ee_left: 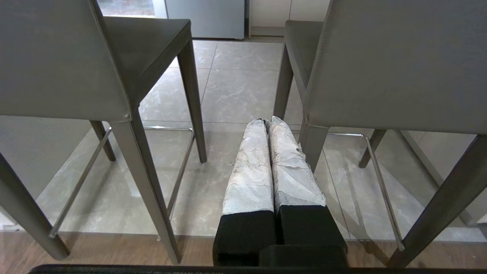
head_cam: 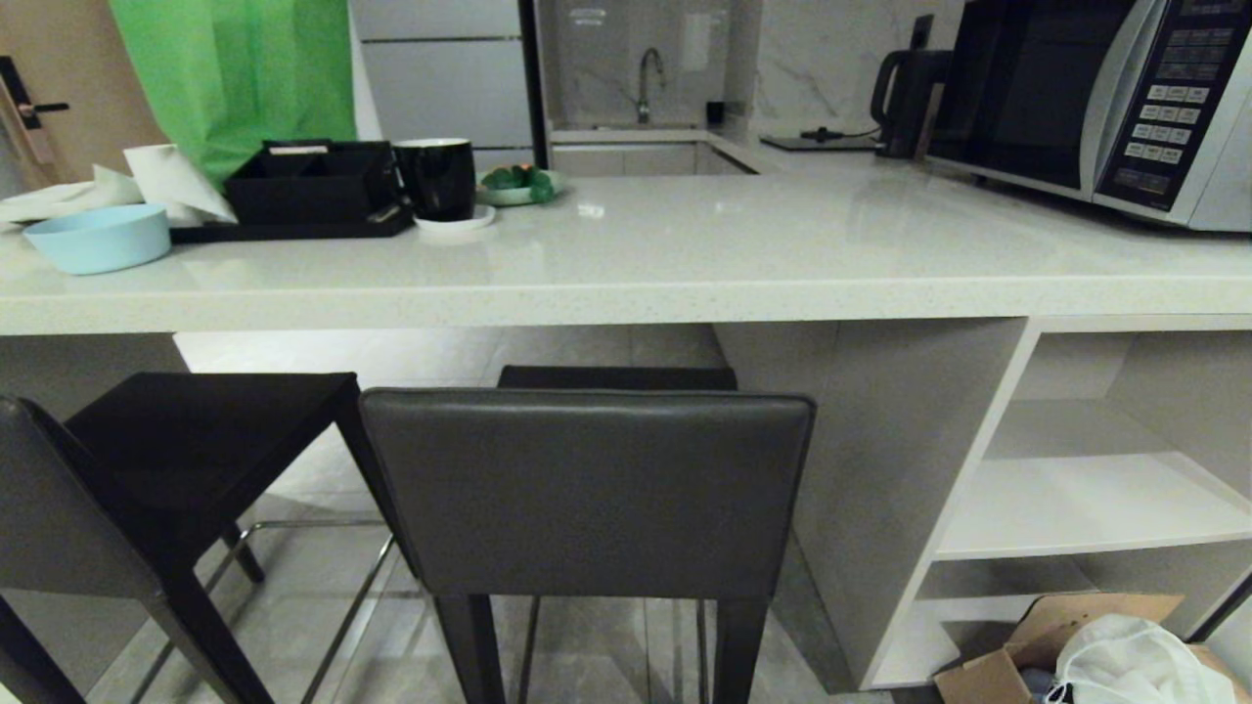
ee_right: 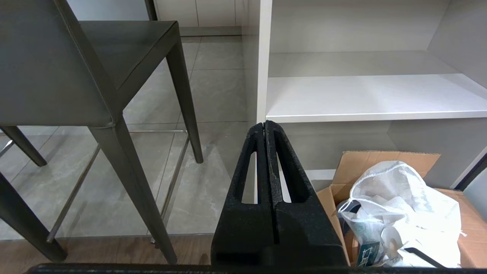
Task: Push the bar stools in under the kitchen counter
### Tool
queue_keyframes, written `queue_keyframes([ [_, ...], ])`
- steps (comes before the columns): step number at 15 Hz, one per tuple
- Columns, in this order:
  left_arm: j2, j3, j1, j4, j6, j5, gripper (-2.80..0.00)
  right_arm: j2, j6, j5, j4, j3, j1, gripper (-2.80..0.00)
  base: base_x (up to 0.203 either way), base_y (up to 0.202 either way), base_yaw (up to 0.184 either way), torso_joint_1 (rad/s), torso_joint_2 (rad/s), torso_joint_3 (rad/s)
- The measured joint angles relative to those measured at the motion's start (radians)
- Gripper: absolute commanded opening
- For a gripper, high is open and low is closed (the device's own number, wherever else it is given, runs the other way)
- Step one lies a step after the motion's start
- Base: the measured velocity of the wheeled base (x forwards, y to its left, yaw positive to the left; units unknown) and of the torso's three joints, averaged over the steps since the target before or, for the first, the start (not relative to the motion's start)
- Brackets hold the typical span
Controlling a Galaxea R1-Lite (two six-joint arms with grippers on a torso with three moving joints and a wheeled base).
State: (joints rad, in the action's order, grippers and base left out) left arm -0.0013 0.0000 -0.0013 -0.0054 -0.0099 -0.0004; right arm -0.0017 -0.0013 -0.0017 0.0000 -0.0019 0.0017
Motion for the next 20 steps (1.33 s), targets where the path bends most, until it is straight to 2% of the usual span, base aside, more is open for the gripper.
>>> queue_keyframes([
  [12,0.0,0.0,0.0,-0.001,-0.001,0.0,-2.8,0.0,0.0,0.0,0.0,0.0,0.0,-2.8,0.0,0.0,0.0,0.004,0.0,0.001],
  [18,0.0,0.0,0.001,0.0,0.0,0.0,-2.8,0.0,0.0,0.0,0.0,0.0,0.0,-2.8,-0.177,0.0,-0.002,0.002,0.0,0.001],
  [20,0.0,0.0,0.001,0.0,-0.001,0.0,-2.8,0.0,0.0,0.0,0.0,0.0,0.0,-2.8,-0.034,0.0,-0.001,-0.006,0.0,0.003],
])
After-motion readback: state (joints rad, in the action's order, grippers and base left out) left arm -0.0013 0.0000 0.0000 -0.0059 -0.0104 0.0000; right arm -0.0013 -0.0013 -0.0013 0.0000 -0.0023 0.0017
